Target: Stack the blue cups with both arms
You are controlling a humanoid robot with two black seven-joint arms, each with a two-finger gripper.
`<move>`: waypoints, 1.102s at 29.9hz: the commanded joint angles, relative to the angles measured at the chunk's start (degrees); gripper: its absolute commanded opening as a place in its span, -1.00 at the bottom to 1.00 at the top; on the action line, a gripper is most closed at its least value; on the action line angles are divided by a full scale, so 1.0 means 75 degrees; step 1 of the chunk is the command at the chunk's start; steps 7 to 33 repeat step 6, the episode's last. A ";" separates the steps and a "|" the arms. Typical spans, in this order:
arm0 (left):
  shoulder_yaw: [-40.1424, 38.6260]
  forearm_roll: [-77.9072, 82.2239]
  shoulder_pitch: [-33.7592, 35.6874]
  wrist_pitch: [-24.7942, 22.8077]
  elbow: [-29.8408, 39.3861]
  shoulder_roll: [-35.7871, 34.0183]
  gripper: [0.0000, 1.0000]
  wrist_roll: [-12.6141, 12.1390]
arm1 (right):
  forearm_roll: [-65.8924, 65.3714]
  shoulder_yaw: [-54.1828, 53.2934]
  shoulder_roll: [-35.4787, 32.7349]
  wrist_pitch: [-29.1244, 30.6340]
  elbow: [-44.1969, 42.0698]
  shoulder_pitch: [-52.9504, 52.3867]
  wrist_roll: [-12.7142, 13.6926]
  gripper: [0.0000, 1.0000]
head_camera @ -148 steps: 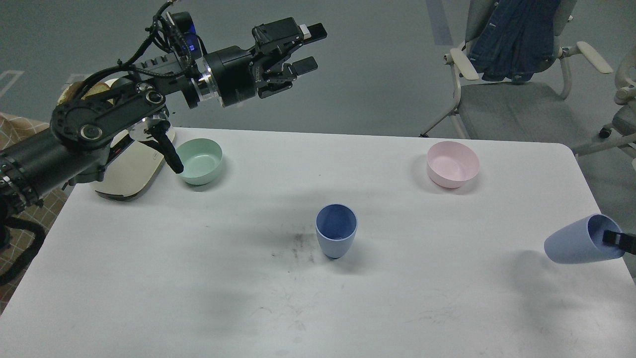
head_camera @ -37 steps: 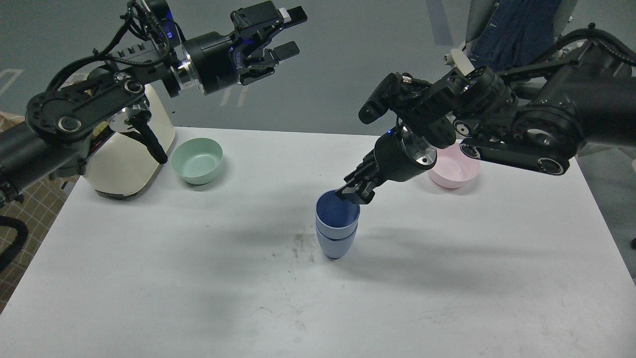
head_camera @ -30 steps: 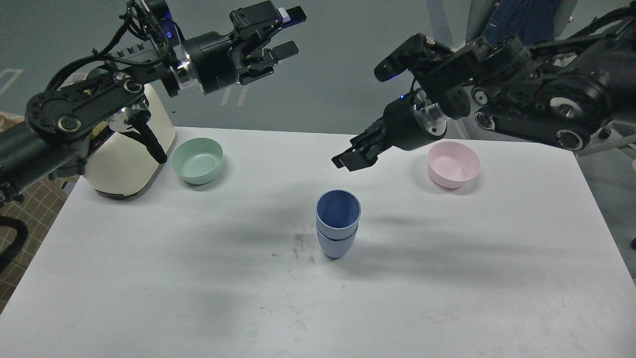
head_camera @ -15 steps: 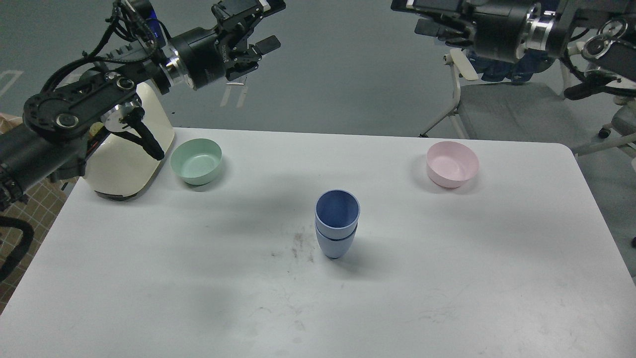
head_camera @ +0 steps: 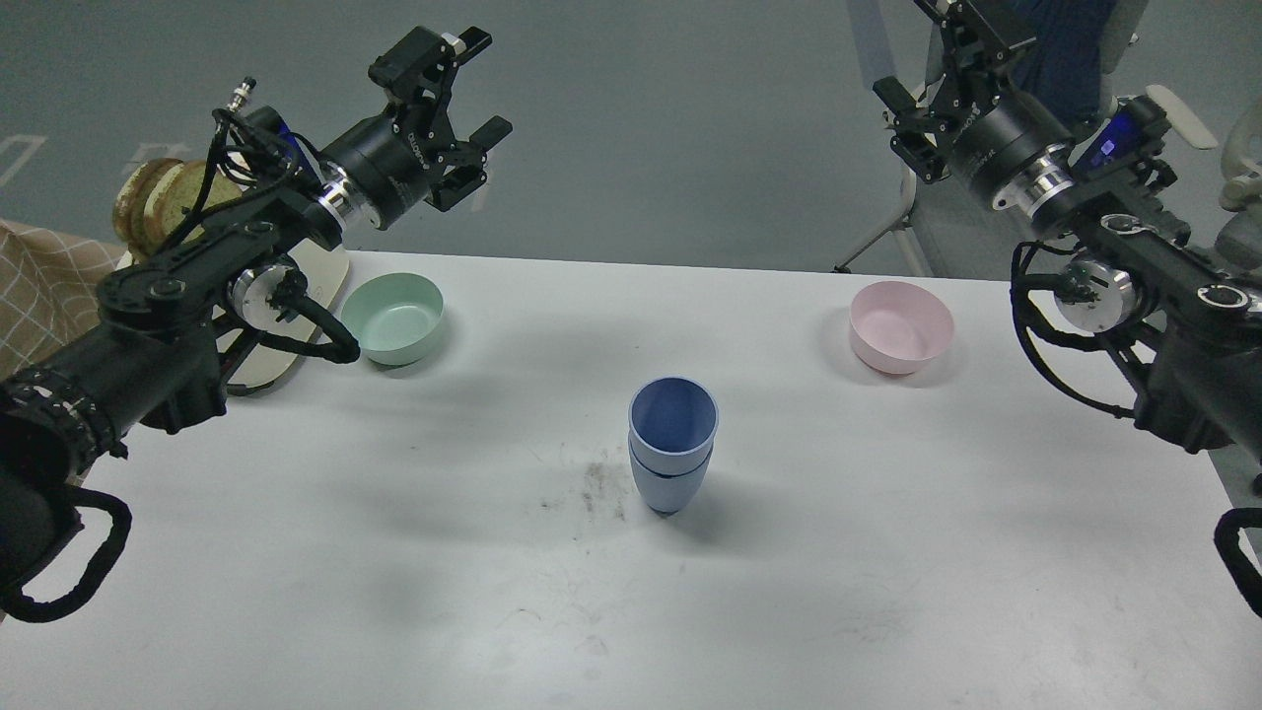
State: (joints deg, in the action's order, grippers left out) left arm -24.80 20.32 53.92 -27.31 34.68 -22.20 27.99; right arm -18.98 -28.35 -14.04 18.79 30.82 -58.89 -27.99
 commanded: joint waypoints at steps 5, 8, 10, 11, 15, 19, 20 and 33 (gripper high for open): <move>-0.0455 -0.0202 -0.0252 -0.0038 -0.0112 0.0136 0.95 0.0001 | 0.0011 -0.0321 0.0384 0.0003 -0.0137 0.0247 -0.0001 0.98; -0.0455 -0.0202 -0.0252 -0.0038 -0.0112 0.0148 0.95 0.0001 | 0.0011 -0.0333 0.0384 -0.0032 -0.0137 0.0247 -0.0001 0.99; -0.0455 -0.0202 -0.0252 -0.0038 -0.0112 0.0148 0.95 0.0001 | 0.0011 -0.0333 0.0384 -0.0032 -0.0137 0.0247 -0.0001 0.99; -0.0455 -0.0202 -0.0252 -0.0038 -0.0112 0.0148 0.95 0.0001 | 0.0011 -0.0333 0.0384 -0.0032 -0.0137 0.0247 -0.0001 0.99; -0.0455 -0.0202 -0.0252 -0.0038 -0.0112 0.0148 0.95 0.0001 | 0.0011 -0.0333 0.0384 -0.0032 -0.0137 0.0247 -0.0001 0.99; -0.0455 -0.0202 -0.0252 -0.0038 -0.0112 0.0148 0.95 0.0001 | 0.0011 -0.0333 0.0384 -0.0032 -0.0137 0.0247 -0.0001 0.99; -0.0455 -0.0202 -0.0252 -0.0038 -0.0112 0.0148 0.95 0.0001 | 0.0011 -0.0333 0.0384 -0.0032 -0.0137 0.0247 -0.0001 0.99; -0.0455 -0.0202 -0.0252 -0.0038 -0.0112 0.0148 0.95 0.0001 | 0.0011 -0.0333 0.0384 -0.0032 -0.0137 0.0247 -0.0001 0.99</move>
